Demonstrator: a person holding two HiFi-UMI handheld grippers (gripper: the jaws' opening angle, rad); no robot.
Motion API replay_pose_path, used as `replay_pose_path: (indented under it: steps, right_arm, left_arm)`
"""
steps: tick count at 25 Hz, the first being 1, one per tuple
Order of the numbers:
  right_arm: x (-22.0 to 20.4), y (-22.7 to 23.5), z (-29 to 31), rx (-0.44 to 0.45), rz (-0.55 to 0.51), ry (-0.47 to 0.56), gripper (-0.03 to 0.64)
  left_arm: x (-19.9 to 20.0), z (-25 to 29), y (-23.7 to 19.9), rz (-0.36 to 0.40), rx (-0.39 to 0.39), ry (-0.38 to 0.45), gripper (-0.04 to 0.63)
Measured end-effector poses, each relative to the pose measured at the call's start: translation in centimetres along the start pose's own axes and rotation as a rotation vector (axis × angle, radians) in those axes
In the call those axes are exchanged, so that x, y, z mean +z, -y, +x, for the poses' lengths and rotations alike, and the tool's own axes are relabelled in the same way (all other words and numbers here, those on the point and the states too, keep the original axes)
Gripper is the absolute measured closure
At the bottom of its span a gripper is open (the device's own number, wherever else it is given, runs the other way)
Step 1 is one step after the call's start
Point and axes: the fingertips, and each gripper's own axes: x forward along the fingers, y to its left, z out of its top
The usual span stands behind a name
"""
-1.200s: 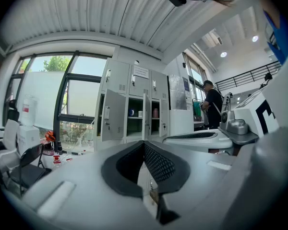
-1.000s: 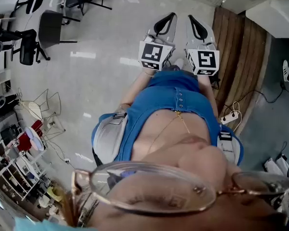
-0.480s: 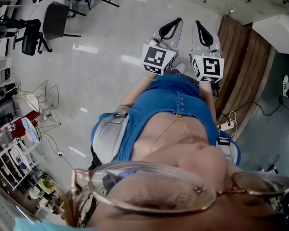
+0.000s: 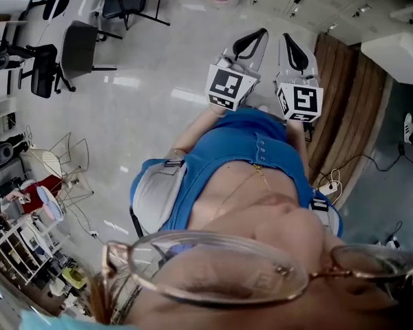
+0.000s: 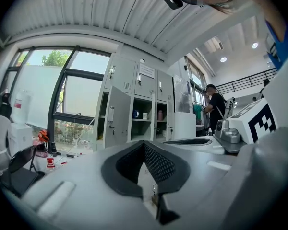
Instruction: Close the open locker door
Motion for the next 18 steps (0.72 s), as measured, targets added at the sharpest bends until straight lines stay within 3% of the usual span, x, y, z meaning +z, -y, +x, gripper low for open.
replay_pose_path:
  steps: [9, 18]
  right_arm:
    - [1.1, -0.3, 8.6, -0.010, -0.008, 0.015, 0.617]
    - [0.6, -2.1, 13.2, -0.021, 0.001, -0.001, 0.617]
  left_arm:
    - [0.9, 3.2, -7.3, 0.023, -0.022, 0.009, 0.595]
    - [0.9, 3.8, -12.2, 0.003, -0.043, -0.011, 0.597]
